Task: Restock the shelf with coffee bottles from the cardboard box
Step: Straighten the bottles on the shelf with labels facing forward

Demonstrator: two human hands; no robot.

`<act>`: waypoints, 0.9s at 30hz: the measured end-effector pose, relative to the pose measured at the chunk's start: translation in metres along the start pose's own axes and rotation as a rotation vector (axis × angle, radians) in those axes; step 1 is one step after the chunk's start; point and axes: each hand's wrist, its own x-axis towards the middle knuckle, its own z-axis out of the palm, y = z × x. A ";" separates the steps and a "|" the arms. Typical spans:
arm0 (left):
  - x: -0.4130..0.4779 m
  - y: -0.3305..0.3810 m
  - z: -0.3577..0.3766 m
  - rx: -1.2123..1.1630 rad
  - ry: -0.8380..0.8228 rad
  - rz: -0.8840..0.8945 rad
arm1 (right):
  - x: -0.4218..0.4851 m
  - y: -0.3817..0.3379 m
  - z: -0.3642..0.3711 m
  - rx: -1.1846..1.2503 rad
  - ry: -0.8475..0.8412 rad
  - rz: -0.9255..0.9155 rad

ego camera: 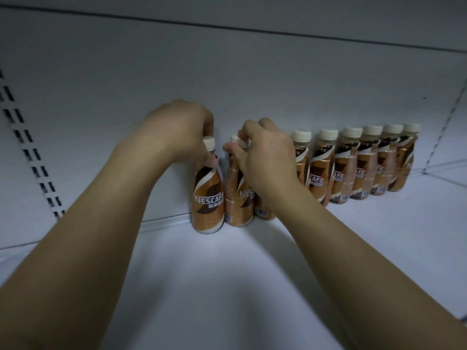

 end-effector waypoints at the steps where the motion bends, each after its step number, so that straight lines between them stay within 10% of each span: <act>1: 0.000 0.000 0.000 0.000 -0.008 -0.007 | -0.001 -0.002 0.001 -0.006 0.007 0.001; 27: 0.003 0.047 0.031 -0.060 0.189 0.065 | 0.013 0.100 -0.045 0.103 -0.137 0.104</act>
